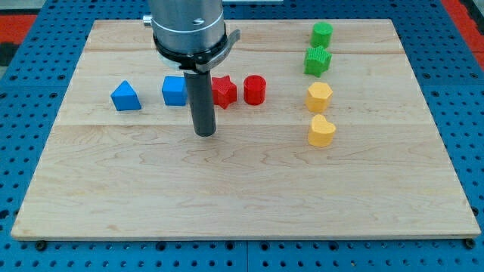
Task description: Move the yellow heart towards the bottom left of the board
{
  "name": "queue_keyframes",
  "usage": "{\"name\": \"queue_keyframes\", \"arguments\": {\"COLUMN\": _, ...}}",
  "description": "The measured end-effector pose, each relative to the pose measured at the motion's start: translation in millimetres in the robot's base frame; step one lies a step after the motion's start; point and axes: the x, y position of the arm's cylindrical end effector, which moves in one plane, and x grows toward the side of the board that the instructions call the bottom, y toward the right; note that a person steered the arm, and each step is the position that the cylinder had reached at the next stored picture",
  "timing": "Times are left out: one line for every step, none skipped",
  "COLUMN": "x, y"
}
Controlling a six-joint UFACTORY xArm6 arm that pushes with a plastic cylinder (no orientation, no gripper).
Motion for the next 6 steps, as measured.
{"name": "queue_keyframes", "arguments": {"x": 0, "y": 2}}
{"name": "queue_keyframes", "arguments": {"x": 0, "y": 2}}
{"name": "queue_keyframes", "arguments": {"x": 0, "y": 11}}
{"name": "queue_keyframes", "arguments": {"x": 0, "y": 25}}
{"name": "queue_keyframes", "arguments": {"x": 4, "y": 69}}
{"name": "queue_keyframes", "arguments": {"x": 55, "y": 83}}
